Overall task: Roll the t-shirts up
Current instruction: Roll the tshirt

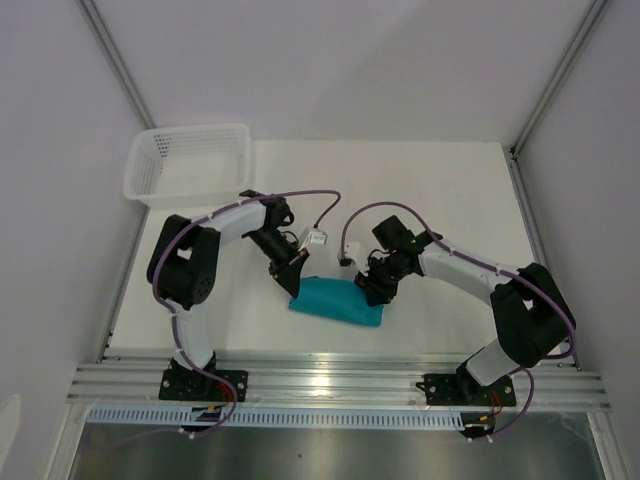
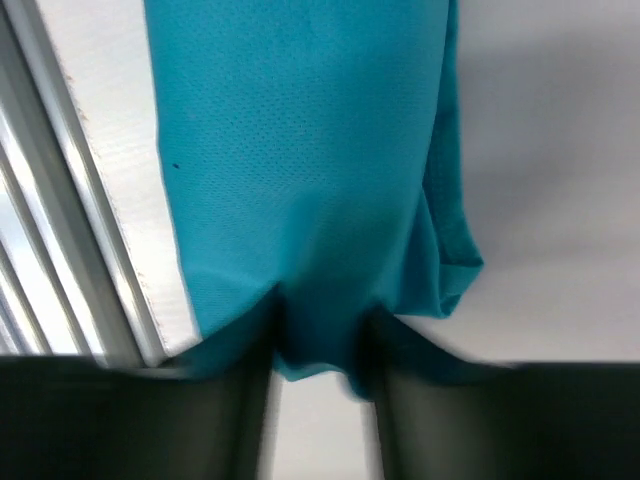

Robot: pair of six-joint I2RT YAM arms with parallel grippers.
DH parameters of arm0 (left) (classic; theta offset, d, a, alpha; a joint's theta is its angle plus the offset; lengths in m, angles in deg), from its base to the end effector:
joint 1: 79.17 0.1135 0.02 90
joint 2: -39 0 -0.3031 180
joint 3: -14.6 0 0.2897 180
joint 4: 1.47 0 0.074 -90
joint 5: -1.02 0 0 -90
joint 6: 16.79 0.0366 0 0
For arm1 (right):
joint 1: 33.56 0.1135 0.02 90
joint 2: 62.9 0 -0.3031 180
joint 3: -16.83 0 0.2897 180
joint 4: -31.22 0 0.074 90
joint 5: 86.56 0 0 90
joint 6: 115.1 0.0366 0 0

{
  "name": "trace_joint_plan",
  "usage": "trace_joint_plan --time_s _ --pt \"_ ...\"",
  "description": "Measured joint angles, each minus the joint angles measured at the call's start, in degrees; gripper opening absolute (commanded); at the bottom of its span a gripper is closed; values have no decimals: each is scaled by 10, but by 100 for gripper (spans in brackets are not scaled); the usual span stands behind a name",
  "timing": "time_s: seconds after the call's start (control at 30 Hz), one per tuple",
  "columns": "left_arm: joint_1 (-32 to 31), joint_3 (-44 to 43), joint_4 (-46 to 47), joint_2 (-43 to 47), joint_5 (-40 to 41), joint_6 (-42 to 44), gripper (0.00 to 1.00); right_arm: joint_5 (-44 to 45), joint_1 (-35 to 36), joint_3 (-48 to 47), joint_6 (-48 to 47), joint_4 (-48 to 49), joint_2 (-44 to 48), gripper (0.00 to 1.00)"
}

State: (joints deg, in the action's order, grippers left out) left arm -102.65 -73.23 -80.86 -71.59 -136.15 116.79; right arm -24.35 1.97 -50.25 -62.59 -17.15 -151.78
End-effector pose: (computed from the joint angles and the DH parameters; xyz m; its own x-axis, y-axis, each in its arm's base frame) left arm 0.3314 -0.1732 0.1885 -0.5604 0.7544 -0.3418 0.7118 0.2277 -0.6645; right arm 0.2498 0.1994 0.2089 -0.2162 -0.8160 -0.5361 -0.9760 0.1656 0.1415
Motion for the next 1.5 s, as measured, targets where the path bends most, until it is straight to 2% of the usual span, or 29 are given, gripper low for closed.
trace_joint_plan --time_s 0.07,0.13,0.17,0.2,0.5,0.7,0.8,0.83,0.87,0.93,1.03,1.07,1.1,1.37,1.5 --pt "1 0 0 0 0 0 2 -16 -2 0 -2 -5 0 21" --pt "3 0 -1 0 1 0 1 -34 -4 0 -9 -11 0 11" --pt "3 0 -2 0 2 0 1 -45 -4 0 -12 -15 0 3" --pt "4 0 -4 0 4 1 1 -58 -5 0 -19 -20 0 0" --pt "4 17 -56 6 2 26 1 -181 -9 0 -62 -87 1 0" --pt "4 24 -85 8 -29 40 1 -242 -36 -3 -68 -98 -14 0" --pt "5 15 -92 -1 -30 16 8 -243 -47 -20 -63 -93 -60 0" --pt "5 9 -93 -8 -30 5 12 -242 -52 -25 -60 -90 -77 1" --pt "6 2 -91 -15 -28 -7 15 -241 -56 -28 -57 -85 -91 7" --pt "9 -10 -79 -27 -19 -39 20 -236 -64 -29 -50 -79 -105 14" --pt "14 -24 -54 -39 3 -87 29 -223 -76 -29 -34 -68 -110 29" --pt "16 -30 -46 -41 11 -101 30 -217 -78 -29 -28 -63 -110 40" --pt "17 -35 -41 -44 17 -110 32 -211 -80 -29 -21 -59 -110 44" --pt "24 -43 -7 -51 80 -148 37 -150 -94 -35 17 -42 -110 59" --pt "35 -52 -7 -51 87 -157 43 -131 -111 -56 27 -45 -110 65"
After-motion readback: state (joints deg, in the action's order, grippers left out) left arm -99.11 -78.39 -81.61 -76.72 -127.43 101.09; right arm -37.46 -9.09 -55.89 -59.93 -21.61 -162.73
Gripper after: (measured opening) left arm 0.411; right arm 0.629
